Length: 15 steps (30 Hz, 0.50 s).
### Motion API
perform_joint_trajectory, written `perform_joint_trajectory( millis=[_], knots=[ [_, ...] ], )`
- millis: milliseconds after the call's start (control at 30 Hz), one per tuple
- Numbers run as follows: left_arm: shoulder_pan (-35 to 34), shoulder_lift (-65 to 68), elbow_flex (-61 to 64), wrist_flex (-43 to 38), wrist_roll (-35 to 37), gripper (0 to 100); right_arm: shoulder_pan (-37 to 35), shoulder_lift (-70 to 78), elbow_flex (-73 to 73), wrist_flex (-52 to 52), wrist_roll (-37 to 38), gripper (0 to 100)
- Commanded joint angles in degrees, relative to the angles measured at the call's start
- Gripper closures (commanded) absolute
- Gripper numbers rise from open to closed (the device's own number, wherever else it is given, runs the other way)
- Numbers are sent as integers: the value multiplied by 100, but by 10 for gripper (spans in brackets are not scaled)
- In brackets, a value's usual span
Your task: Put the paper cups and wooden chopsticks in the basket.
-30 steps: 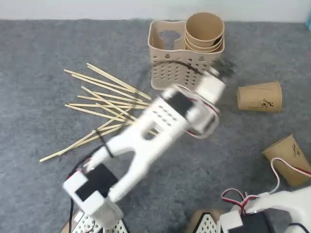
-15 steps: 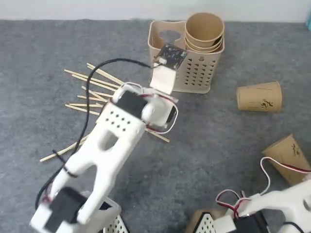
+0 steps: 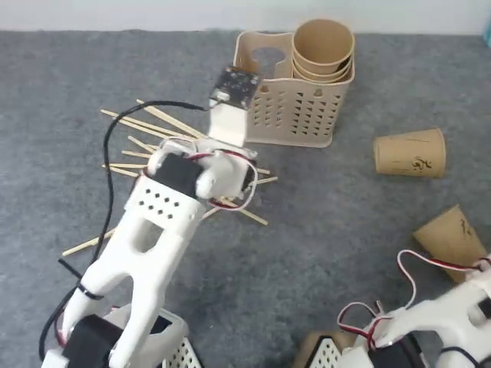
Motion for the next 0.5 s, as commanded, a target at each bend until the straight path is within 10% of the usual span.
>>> perform_joint_trajectory(
  millis=[0, 467],
  knots=[
    [-229, -281, 198, -149, 26, 987, -479, -189, -97, -391, -281, 973],
    [-853, -281, 840, -642, 18, 986, -1420, -189, -1503, 760, -668, 937]
  ],
)
